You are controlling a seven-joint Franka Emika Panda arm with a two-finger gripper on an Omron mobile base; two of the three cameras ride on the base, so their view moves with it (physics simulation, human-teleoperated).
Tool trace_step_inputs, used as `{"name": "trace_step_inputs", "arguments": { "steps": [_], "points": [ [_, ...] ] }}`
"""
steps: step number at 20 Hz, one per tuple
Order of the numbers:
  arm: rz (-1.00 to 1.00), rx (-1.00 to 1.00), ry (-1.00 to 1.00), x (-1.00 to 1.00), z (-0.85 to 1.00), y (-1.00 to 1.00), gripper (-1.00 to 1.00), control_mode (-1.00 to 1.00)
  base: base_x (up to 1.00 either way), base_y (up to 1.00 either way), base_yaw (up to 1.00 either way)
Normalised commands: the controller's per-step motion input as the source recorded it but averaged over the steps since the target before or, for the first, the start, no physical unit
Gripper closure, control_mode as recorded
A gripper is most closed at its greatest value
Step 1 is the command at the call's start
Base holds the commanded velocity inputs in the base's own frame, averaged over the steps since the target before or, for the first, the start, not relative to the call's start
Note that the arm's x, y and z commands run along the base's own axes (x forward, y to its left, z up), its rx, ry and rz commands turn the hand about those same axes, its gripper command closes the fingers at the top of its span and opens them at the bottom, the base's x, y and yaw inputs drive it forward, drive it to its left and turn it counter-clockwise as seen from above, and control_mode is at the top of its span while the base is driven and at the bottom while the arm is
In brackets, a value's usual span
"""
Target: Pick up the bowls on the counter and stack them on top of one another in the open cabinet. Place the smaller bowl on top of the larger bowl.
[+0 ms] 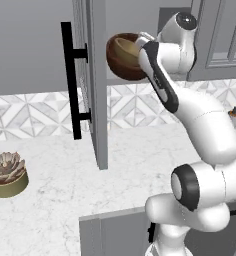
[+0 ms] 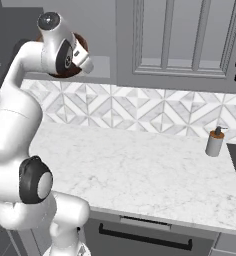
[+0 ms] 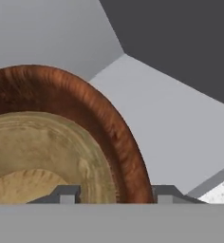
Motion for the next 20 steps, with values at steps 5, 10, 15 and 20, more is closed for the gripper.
{"name": "trace_step_inputs", "arguments": {
  "steps": [5, 10, 15, 20],
  "points": [
    [-0.13, -0.04, 0.00, 1.00, 0.00, 0.24, 1.00, -1.00, 0.00, 0.00, 0.00],
    [-0.12, -0.03, 0.00, 0.80, -0.03, 0.17, -1.00, -1.00, 0.00, 0.00, 0.00],
    [0.00, 0.01, -0.10, -0.40, -0.02, -0.15, -1.00, -1.00, 0.00, 0.00, 0.00],
    [-0.05, 0.07, -0.32, -1.00, -0.48, -0.57, -1.00, -1.00, 0.00, 0.00, 0.00]
  ]
}}
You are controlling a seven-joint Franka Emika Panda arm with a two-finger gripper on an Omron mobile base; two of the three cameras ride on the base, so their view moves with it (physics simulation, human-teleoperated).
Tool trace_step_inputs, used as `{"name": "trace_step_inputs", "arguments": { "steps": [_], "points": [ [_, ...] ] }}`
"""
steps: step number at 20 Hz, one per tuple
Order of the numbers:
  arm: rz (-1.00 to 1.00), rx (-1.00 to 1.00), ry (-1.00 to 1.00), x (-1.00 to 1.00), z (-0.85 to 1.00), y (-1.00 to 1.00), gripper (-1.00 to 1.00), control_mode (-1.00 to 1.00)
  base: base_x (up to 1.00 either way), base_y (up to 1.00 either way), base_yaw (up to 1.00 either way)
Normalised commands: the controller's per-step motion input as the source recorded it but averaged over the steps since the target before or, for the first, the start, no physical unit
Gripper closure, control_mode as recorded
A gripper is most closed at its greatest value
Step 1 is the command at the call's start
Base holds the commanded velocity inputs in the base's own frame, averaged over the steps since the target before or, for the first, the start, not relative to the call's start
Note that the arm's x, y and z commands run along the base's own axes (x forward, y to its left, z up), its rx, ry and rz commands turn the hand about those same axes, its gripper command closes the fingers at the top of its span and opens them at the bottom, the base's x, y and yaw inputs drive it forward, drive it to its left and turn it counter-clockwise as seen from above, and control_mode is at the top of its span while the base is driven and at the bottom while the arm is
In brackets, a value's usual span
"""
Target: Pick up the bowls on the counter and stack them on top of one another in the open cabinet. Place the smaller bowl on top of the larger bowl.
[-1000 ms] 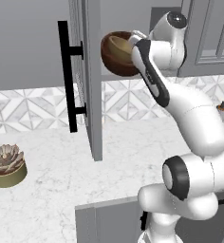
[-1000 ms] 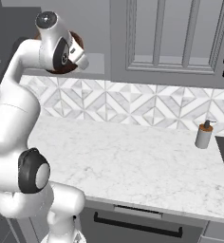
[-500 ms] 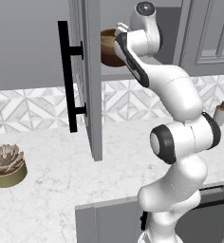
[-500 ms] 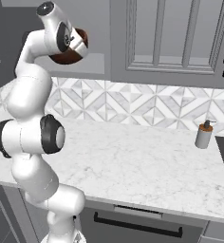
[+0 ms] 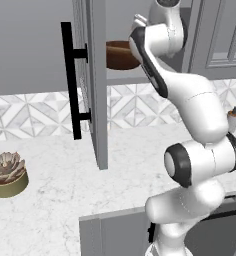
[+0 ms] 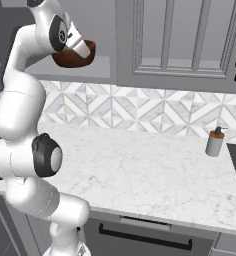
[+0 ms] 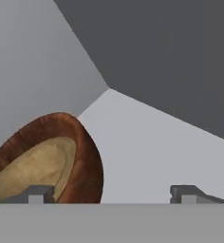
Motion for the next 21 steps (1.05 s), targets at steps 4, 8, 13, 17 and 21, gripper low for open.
{"name": "trace_step_inputs", "arguments": {
  "steps": [4, 8, 13, 17, 21],
  "points": [
    [-0.01, 0.03, -0.31, -1.00, -1.00, -0.83, -1.00, -1.00, 0.00, 0.00, 0.00],
    [0.00, 0.00, -0.20, -1.00, -1.00, -0.86, -1.00, -1.00, 0.00, 0.00, 0.00],
    [0.00, -0.04, -0.03, -1.00, -1.00, -0.83, -1.00, -1.00, 0.00, 0.00, 0.00],
    [0.00, -0.05, 0.00, -1.00, -1.00, -0.92, -1.00, -1.00, 0.00, 0.00, 0.00],
    [0.10, -0.11, 0.19, -0.75, -0.75, -0.28, -1.00, -1.00, 0.00, 0.00, 0.00]
  ]
}}
